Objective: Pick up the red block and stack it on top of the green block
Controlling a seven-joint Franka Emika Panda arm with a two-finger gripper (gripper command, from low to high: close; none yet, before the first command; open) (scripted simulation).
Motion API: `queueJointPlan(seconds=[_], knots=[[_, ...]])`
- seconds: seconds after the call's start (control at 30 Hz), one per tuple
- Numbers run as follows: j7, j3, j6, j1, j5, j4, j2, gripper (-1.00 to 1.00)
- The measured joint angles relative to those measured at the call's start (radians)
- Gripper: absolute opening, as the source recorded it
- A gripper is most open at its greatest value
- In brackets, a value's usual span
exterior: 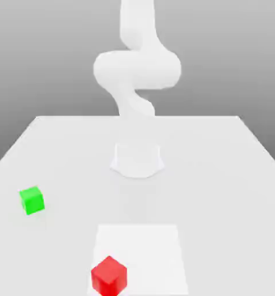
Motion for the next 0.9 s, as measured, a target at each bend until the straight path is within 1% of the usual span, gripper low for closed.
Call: queueJointPlan(seconds=[0.3,0.53,0.67,0.83,0.9], knots=[[0.234,0.075,0.117,-0.117,-0.069,-0.047,0.334,0.00],[0.405,0.085,0.207,-0.162,-0.111,-0.083,0.588,0.00],[0.482,0.081,0.260,-0.183,-0.106,-0.104,0.730,0.00],[0.544,0.083,0.329,-0.192,-0.053,-0.132,0.903,0.00],[0.559,0.078,0.378,-0.190,-0.052,-0.128,0.973,0.00]])
